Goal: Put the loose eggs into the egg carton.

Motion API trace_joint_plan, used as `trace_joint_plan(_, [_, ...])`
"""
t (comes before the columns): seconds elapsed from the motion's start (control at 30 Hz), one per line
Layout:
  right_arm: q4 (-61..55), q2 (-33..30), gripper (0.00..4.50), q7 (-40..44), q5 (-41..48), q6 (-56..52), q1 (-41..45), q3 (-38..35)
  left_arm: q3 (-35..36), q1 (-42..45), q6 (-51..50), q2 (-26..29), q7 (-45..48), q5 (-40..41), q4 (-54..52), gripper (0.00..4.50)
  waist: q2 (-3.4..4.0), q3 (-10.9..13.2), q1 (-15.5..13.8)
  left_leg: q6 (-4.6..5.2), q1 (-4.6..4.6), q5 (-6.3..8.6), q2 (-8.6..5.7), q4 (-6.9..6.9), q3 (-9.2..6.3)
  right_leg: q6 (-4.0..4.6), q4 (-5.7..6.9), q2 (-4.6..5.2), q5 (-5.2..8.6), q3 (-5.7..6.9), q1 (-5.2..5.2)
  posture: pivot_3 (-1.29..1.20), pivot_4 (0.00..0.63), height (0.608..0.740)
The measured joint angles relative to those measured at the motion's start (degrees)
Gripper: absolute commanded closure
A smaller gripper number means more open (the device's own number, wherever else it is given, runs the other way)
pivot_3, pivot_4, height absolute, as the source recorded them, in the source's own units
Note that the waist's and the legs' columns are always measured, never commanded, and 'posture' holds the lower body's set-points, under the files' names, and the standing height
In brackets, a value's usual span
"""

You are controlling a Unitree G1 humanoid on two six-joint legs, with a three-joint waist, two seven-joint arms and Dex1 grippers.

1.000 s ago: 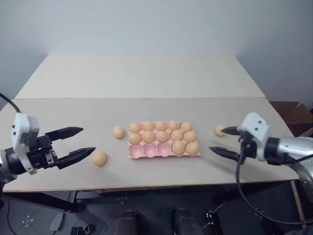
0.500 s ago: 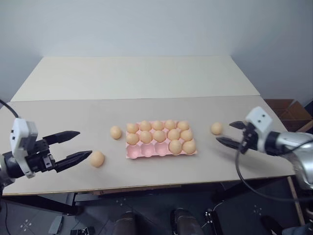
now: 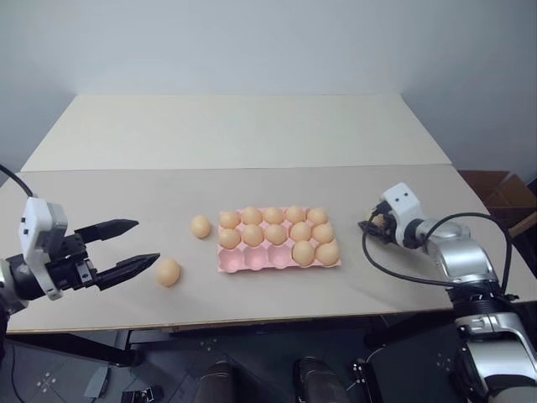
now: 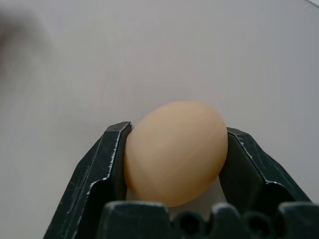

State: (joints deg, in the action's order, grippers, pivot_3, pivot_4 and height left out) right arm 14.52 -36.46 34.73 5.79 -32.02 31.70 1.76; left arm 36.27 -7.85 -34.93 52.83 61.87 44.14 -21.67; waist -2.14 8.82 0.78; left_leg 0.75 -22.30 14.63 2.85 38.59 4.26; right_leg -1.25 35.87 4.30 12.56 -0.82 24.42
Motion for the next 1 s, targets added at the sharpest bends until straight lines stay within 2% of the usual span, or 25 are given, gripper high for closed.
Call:
trace_joint_plan(0.17, [-21.7,0.4,2.19,0.3,4.7,-8.3,-3.4,-1.0,0.4,-0.7,0.0,0.0,0.0,0.0,-0.4,0.0,0.02,0.0,0.2,0.0,0.03,0.0,0.06,-0.06,-0.03,0.0,0.03,-0.03,0.01,0.02,0.03,0.0,0.15,0.74])
trace_joint_plan(0.3, [-37.2,5.0,2.19,0.1,9.7,-15.4,-3.7,2.2,0.4,-1.0,0.0,0.0,0.0,0.0,-1.4,0.0,0.01,0.0,0.2,-0.01,0.1,0.0,0.1,-0.1,-0.08,0.05,0.08,-0.08,0.03,0.05,0.01,0.0,0.15,0.74])
trace_joint_plan(0.47, [-42.7,11.9,2.19,-1.9,12.2,-19.9,-7.0,11.1,0.4,-1.0,0.0,-0.2,-0.4,0.1,-1.5,0.0,0.01,0.0,-0.2,-0.04,0.05,-0.02,0.01,-0.1,-0.08,0.13,0.06,0.03,0.08,0.09,0.01,0.0,0.15,0.74])
trace_joint_plan(0.6, [-41.4,12.3,2.19,-4.3,9.4,-19.9,-7.5,14.3,0.4,-1.1,-0.1,-0.4,-0.8,0.2,-1.9,0.0,0.01,0.0,-0.1,-0.05,-0.01,-0.02,-0.03,0.03,-0.02,0.22,-0.02,0.09,0.12,0.06,-0.01,0.0,0.15,0.74])
trace_joint_plan(0.83, [-41.2,11.5,0.01,-3.8,9.0,-19.9,-7.3,15.2,0.5,-1.6,-0.1,-0.4,-1.1,0.5,-2.3,0.0,0.01,0.0,-0.1,-0.05,0.04,-0.03,0.06,-0.01,-0.11,0.22,0.13,-0.04,0.12,0.12,0.04,0.0,0.15,0.74])
trace_joint_plan(1.0, [-44.0,10.6,0.01,-2.1,11.8,-20.0,-5.6,11.9,0.5,-1.5,-0.1,-0.4,-1.4,0.5,-2.3,0.0,0.01,0.0,0.0,-0.05,0.03,-0.02,0.05,-0.01,-0.11,0.18,0.11,-0.02,0.11,0.11,0.03,0.0,0.15,0.74])
